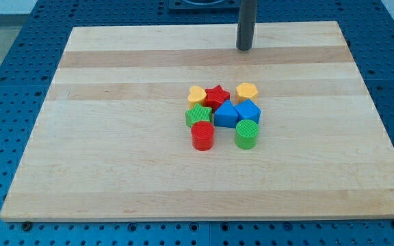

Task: Move your arm towards the yellow heart

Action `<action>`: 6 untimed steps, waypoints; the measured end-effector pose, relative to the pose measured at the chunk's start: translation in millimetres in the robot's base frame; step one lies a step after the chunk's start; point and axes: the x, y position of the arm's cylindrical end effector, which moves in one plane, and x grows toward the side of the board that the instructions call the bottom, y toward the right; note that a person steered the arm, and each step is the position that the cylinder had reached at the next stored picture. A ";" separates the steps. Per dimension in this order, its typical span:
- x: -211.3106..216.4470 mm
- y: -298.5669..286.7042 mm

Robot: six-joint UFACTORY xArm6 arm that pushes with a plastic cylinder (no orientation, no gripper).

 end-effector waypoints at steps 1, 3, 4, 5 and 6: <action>1.4 0.0; 2.3 -0.5; 4.3 -9.1; 10.6 -25.4; 23.8 -43.6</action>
